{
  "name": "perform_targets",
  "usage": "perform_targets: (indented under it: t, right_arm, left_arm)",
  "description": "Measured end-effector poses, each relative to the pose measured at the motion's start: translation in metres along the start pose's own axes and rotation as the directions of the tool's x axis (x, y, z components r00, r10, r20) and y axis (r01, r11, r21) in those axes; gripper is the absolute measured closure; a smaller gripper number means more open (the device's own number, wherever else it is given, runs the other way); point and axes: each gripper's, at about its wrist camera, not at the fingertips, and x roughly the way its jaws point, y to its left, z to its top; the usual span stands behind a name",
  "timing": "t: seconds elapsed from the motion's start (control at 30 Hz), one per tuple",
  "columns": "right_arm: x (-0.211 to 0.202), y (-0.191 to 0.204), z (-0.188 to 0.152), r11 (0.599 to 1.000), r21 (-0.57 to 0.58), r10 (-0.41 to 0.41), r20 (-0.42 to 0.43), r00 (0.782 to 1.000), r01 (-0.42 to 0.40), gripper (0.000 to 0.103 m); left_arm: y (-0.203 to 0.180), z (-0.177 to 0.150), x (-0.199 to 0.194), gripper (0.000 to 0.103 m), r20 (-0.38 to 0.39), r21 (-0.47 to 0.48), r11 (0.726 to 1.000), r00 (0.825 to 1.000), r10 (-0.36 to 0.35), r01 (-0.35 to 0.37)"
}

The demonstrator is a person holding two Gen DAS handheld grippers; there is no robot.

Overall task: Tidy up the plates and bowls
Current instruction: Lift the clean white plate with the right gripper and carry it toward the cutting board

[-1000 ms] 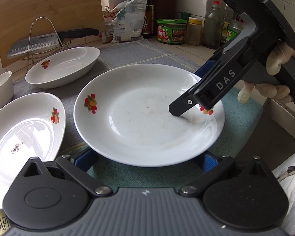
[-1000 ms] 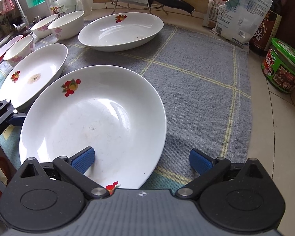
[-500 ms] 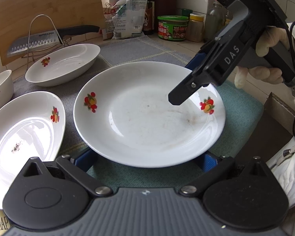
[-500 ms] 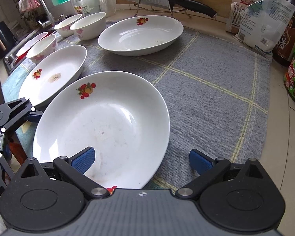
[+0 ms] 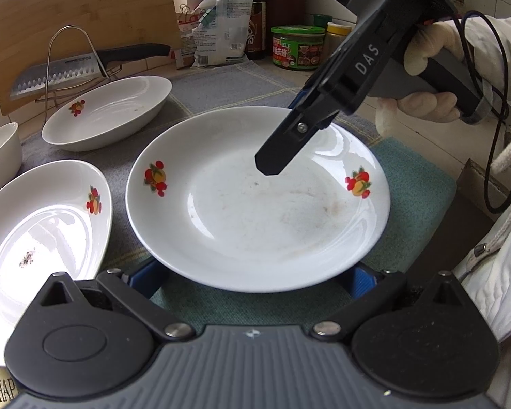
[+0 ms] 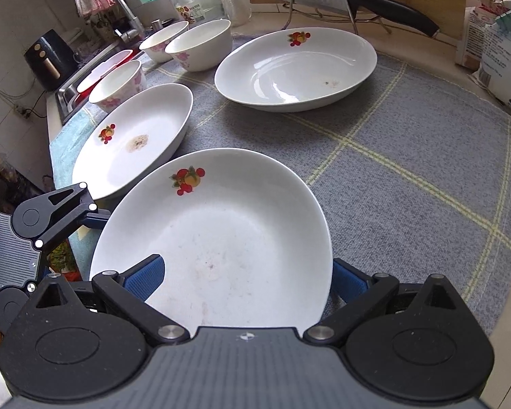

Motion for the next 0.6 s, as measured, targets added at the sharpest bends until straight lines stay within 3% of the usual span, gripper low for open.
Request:
perform_targets:
  t: [0.23,0.6]
  right_arm:
    - [-0.001,-0.003,0.002,1.0,0.001,0.03,-0.004,1.0,-0.03,0.007]
    - [-0.006,-0.003,-0.001,1.0,0.026,-0.005,-0.004,1.0,0.005,0.01]
  left_arm:
    - [-0.004,0.004,0.0,0.0,-0.007,0.034,0.999,1.0,0.009,-0.009]
    - [-0.006,0.013,0.0,0.002,-0.031,0.031,1.0,1.0,0.004,-0.003]
